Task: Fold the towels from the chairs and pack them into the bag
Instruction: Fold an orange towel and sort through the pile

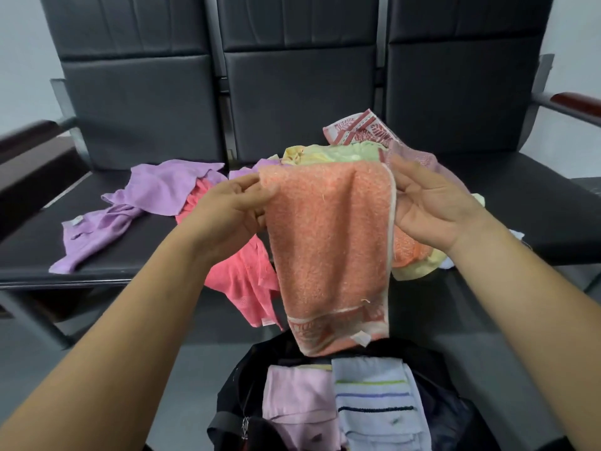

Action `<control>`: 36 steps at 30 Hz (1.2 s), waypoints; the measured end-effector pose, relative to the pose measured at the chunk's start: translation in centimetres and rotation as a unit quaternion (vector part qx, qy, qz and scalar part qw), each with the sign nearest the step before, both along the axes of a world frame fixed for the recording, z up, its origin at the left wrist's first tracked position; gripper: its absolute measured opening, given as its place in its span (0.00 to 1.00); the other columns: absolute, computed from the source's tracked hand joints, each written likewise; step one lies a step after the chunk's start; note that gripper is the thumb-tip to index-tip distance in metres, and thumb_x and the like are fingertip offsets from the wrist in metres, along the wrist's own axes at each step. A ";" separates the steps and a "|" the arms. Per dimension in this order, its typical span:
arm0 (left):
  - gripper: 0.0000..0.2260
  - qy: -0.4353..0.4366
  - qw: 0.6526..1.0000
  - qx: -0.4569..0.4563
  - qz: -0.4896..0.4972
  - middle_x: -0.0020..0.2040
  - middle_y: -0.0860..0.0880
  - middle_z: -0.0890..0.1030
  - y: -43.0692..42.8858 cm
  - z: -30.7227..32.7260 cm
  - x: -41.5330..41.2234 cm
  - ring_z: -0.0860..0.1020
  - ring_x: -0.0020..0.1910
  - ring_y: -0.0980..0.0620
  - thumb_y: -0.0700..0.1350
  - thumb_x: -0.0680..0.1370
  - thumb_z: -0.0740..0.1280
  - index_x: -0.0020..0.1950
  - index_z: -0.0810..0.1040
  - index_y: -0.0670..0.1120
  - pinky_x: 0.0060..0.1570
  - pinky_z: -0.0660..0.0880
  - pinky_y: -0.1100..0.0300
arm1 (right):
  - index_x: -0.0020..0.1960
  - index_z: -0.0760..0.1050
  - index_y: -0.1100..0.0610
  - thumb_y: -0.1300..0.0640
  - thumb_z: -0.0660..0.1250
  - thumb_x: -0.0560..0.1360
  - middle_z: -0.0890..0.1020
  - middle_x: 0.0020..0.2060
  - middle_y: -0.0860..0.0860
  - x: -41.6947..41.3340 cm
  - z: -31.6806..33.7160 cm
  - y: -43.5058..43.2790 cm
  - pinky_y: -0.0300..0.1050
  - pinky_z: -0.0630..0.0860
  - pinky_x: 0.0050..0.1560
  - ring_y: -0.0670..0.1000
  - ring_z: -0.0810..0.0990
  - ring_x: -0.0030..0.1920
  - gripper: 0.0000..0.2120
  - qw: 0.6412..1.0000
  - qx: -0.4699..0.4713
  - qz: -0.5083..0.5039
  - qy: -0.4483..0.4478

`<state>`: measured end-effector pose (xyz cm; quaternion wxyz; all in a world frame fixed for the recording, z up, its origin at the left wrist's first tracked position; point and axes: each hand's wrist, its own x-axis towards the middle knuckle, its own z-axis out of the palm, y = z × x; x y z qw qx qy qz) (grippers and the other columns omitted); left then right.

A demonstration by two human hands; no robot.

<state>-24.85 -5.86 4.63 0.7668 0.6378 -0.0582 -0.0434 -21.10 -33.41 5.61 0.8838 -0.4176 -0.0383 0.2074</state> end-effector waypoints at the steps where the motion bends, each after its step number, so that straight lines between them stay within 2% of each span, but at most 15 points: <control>1: 0.14 -0.009 1.000 -0.003 -0.004 0.54 0.45 0.84 0.2 -0.1 0.0 0.82 0.51 0.51 0.37 0.78 0.67 0.63 0.79 0.38 0.55 0.78 0.59 | 0.53 0.85 0.63 0.62 0.68 0.76 0.84 0.59 0.57 0.0 0.0 -0.2 0.46 0.82 0.56 0.52 0.84 0.55 0.10 1.000 -0.001 0.004 -0.010; 3: 0.12 -0.035 0.996 0.072 0.039 0.53 0.46 0.85 0.2 -0.5 0.0 0.83 0.54 0.50 0.33 0.78 0.66 0.60 0.80 0.41 0.58 0.78 0.58 | 0.57 0.83 0.64 0.65 0.68 0.75 0.86 0.53 0.58 0.2 -0.1 -0.3 0.45 0.83 0.52 0.52 0.86 0.53 0.12 0.997 -0.068 0.005 -0.032; 6: 0.10 -0.066 0.973 0.199 0.099 0.51 0.45 0.86 -0.2 -0.9 -0.2 0.84 0.53 0.48 0.34 0.82 0.65 0.56 0.82 0.45 0.59 0.79 0.53 | 0.65 0.78 0.62 0.61 0.69 0.77 0.85 0.50 0.55 0.4 -0.8 -0.3 0.55 0.83 0.53 0.55 0.85 0.53 0.16 0.977 -0.202 -0.015 -0.071; 9: 0.07 -0.059 0.963 0.230 0.130 0.47 0.35 0.83 -0.4 -0.9 0.1 0.83 0.48 0.38 0.42 0.84 0.64 0.55 0.81 0.44 0.57 0.81 0.45 | 0.67 0.76 0.62 0.60 0.69 0.78 0.85 0.50 0.54 0.6 -1.1 -0.4 0.55 0.84 0.50 0.55 0.86 0.50 0.18 0.962 -0.254 -0.054 -0.088; 11: 0.10 -0.034 0.965 0.221 0.140 0.41 0.35 0.77 -0.6 -0.9 0.2 0.78 0.40 0.39 0.45 0.84 0.64 0.51 0.78 0.39 0.50 0.80 0.47 | 0.66 0.77 0.63 0.61 0.69 0.79 0.85 0.48 0.54 0.6 -1.0 -0.2 0.50 0.84 0.44 0.52 0.86 0.45 0.17 0.964 -0.246 -0.059 -0.079; 13: 0.09 -0.007 0.983 0.147 0.112 0.37 0.43 0.70 -0.8 -0.6 0.1 0.69 0.35 0.47 0.45 0.83 0.65 0.50 0.76 0.39 0.42 0.72 0.51 | 0.67 0.77 0.65 0.61 0.68 0.79 0.84 0.47 0.54 0.6 -0.9 -0.1 0.46 0.84 0.42 0.50 0.85 0.43 0.18 0.976 -0.204 -0.053 -0.051; 14: 0.09 0.004 0.991 0.098 0.091 0.38 0.44 0.71 -0.8 -0.5 0.0 0.69 0.35 0.48 0.44 0.82 0.65 0.52 0.77 0.38 0.42 0.69 0.52 | 0.67 0.77 0.65 0.61 0.68 0.79 0.84 0.46 0.53 0.5 -0.9 -0.1 0.45 0.84 0.43 0.49 0.85 0.43 0.18 0.984 -0.166 -0.045 -0.034; 16: 0.15 0.008 0.998 0.036 0.050 0.47 0.40 0.79 -0.7 -0.2 -0.2 0.77 0.44 0.45 0.43 0.79 0.68 0.60 0.78 0.35 0.49 0.74 0.52 | 0.64 0.79 0.63 0.60 0.68 0.79 0.84 0.47 0.53 0.3 -0.7 -0.4 0.45 0.84 0.49 0.49 0.84 0.45 0.15 0.997 -0.075 -0.023 -0.018; 18: 0.16 -0.007 0.999 0.019 0.031 0.55 0.44 0.84 -0.5 -0.1 -0.3 0.81 0.54 0.48 0.39 0.76 0.69 0.63 0.79 0.40 0.58 0.77 0.54 | 0.60 0.81 0.63 0.62 0.67 0.79 0.83 0.51 0.56 0.4 -0.5 -0.8 0.46 0.82 0.58 0.50 0.83 0.51 0.11 0.999 -0.025 -0.005 -0.038; 21: 0.09 -0.037 0.994 0.072 0.073 0.49 0.48 0.86 -0.4 -0.4 -0.5 0.83 0.52 0.52 0.33 0.78 0.67 0.56 0.81 0.43 0.59 0.78 0.56 | 0.60 0.81 0.65 0.67 0.67 0.78 0.84 0.57 0.60 0.5 -0.4 -0.9 0.49 0.81 0.61 0.54 0.83 0.56 0.12 0.992 -0.103 -0.018 -0.075; 24: 0.06 -0.057 0.978 0.159 0.124 0.46 0.44 0.85 -0.5 -0.7 -0.6 0.82 0.48 0.48 0.35 0.80 0.67 0.50 0.81 0.45 0.60 0.79 0.47 | 0.60 0.79 0.64 0.64 0.70 0.75 0.85 0.51 0.56 0.6 -0.8 -0.7 0.56 0.82 0.58 0.56 0.84 0.53 0.14 0.974 -0.197 -0.052 -0.095; 27: 0.04 -0.052 0.977 0.153 0.142 0.45 0.41 0.83 -0.9 -0.6 -0.8 0.80 0.47 0.46 0.38 0.81 0.68 0.48 0.81 0.45 0.62 0.78 0.43 | 0.56 0.80 0.61 0.64 0.70 0.77 0.85 0.50 0.56 0.6 -1.0 -0.5 0.56 0.83 0.56 0.55 0.85 0.51 0.08 0.968 -0.216 -0.081 -0.101; 32: 0.05 -0.089 0.969 0.150 0.173 0.52 0.38 0.85 -0.8 -0.6 -0.8 0.82 0.49 0.49 0.42 0.79 0.71 0.52 0.83 0.42 0.60 0.80 0.49 | 0.54 0.81 0.64 0.66 0.70 0.77 0.87 0.50 0.57 0.6 -1.2 -0.1 0.47 0.83 0.54 0.54 0.86 0.53 0.06 0.959 -0.212 -0.146 -0.118; 34: 0.06 -0.105 0.964 0.155 0.189 0.52 0.43 0.86 -0.8 -0.6 -0.8 0.83 0.50 0.54 0.43 0.78 0.72 0.52 0.84 0.43 0.57 0.79 0.57 | 0.53 0.83 0.63 0.64 0.72 0.76 0.88 0.49 0.55 0.6 -1.3 -0.1 0.47 0.83 0.55 0.53 0.87 0.53 0.06 0.942 -0.247 -0.182 -0.139; 36: 0.07 -0.128 0.960 0.153 0.197 0.53 0.43 0.85 -0.7 -0.6 -0.8 0.83 0.54 0.51 0.45 0.78 0.73 0.52 0.84 0.43 0.60 0.77 0.56 | 0.53 0.84 0.60 0.60 0.74 0.76 0.88 0.49 0.51 0.5 -1.3 -0.1 0.46 0.82 0.53 0.50 0.87 0.51 0.07 0.916 -0.289 -0.214 -0.176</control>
